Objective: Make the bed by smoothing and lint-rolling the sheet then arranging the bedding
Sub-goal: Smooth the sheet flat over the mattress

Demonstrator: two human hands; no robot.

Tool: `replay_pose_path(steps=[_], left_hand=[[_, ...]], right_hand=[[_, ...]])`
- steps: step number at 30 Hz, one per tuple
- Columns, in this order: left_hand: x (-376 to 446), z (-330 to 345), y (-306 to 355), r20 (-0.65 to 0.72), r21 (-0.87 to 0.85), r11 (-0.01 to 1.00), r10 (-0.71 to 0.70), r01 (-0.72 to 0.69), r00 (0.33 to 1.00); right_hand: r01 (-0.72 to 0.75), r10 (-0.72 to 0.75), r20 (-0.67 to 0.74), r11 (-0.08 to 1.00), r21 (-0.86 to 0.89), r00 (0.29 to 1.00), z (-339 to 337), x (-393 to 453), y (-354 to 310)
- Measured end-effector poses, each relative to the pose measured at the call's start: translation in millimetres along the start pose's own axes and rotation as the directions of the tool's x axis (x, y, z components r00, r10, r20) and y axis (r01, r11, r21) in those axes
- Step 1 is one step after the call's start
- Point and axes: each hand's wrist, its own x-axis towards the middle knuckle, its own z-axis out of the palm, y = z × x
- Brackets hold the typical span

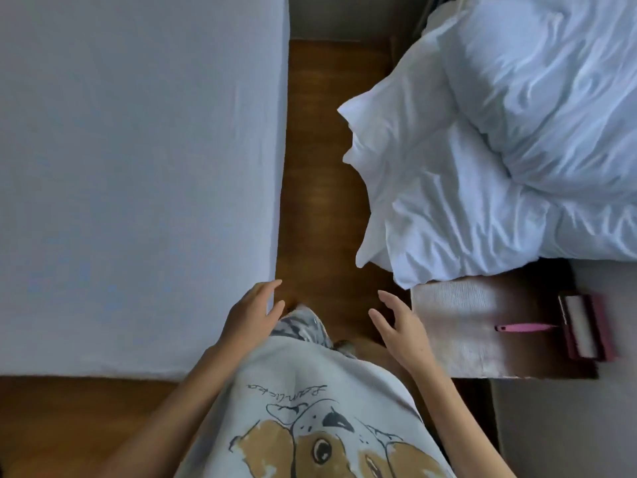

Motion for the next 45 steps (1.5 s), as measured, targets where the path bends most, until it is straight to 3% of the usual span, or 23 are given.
replay_pose_path(steps=[9, 14, 20, 24, 27, 32, 36, 40, 45], left_hand=[[161, -60, 8, -0.169, -0.21, 0.966, -0.191, 0.153, 0.967], [284, -142, -6, -0.224, -0.252, 0.95, -0.243, 0.185, 0.944], [376, -243, -18, -0.342, -0.349, 0.905, -0.365, 0.244, 0.866], [423, -275, -34, -0.346, -0.44, 0.838, -0.49, 0.322, 0.8], [459, -286, -42, -0.336, -0.525, 0.758, -0.603, 0.387, 0.723], [544, -299, -61, -0.308, -0.661, 0.555, -0.815, 0.506, 0.491], [640, -322, -56, -0.192, -0.727, 0.361, -0.923, 0.584, 0.333], [741, -343, -70, -0.067, -0.774, 0.239, -0.952, 0.587, 0.299], [844, -338, -147, -0.043, -0.753, 0.205, -0.964, 0.625, 0.264]], right_hand=[[0.244, -0.2, 0.231, 0.953, -0.18, 0.952, -30, 214, -109], [0.297, -0.216, 0.302, 0.92, -0.255, 0.929, -47, 349, -203], [0.491, -0.325, 0.451, 0.81, -0.321, 0.831, -48, 483, -339], [0.624, -0.334, 0.618, 0.705, -0.338, 0.712, -31, 563, -416], [0.753, -0.306, 0.761, 0.564, -0.338, 0.572, -12, 631, -469], [0.928, -0.235, 0.922, 0.288, -0.235, 0.307, 31, 764, -565], [0.982, -0.145, 0.976, 0.12, -0.147, 0.163, 66, 871, -641], [0.998, -0.044, 0.999, -0.064, -0.022, 0.019, 118, 962, -691], [0.979, -0.098, 0.991, -0.193, 0.066, -0.087, 223, 1049, -697]])
